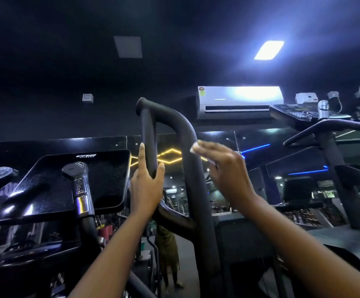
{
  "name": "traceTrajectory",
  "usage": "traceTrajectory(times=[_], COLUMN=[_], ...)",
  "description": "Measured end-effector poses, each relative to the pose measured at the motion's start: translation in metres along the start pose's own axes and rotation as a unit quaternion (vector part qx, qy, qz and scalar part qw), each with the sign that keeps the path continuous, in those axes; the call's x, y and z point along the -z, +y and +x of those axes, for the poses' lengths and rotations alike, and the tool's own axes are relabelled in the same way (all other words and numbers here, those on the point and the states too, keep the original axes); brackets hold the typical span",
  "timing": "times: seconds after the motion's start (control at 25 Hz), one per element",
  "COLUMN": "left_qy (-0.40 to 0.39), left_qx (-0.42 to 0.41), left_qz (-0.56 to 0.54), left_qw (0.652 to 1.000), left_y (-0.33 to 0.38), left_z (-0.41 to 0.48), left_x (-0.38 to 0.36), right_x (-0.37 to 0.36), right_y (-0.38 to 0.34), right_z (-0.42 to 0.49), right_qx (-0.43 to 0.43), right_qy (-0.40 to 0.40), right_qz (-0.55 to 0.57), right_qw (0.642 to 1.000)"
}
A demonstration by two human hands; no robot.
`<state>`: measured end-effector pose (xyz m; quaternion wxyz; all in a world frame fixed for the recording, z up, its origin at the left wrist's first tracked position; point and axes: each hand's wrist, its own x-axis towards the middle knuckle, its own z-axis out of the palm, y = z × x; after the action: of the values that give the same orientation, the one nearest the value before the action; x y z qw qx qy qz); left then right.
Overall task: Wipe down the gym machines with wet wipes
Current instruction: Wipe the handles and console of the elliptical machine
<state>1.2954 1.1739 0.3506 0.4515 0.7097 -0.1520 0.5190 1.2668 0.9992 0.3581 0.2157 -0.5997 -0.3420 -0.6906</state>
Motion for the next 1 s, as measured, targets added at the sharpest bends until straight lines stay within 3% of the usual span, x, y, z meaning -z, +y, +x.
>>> traceTrajectory(times=[0.2,0.44,0.76,0.92,1.0], left_qy=[-0.006,0.003,-0.006,0.002,0.004], left_qx=[-0.002,0.000,0.024,0.025,0.024], left_qz=[-0.020,0.007,-0.045,-0.065,-0.063], left_qw=[1.000,1.000,0.999,0.998,0.998], left_y=[-0.005,-0.011,-0.017,-0.014,-0.013], left_z=[-0.007,-0.005,-0.026,-0.031,-0.031], left_x=[-0.001,-0.003,-0.006,-0.007,-0.008], right_x=[-0.033,-0.022,0.003,0.000,-0.010], right_y=[0.009,-0.007,-0.030,-0.007,0.006], right_z=[0.052,-0.030,-0.113,-0.043,-0.013], right_qx=[-0.005,0.049,0.050,-0.083,-0.139], right_qy=[-0.130,-0.087,-0.074,0.024,0.021], right_qz=[-0.110,-0.174,-0.087,0.015,0.045], right_qw=[0.985,0.980,0.992,0.996,0.989])
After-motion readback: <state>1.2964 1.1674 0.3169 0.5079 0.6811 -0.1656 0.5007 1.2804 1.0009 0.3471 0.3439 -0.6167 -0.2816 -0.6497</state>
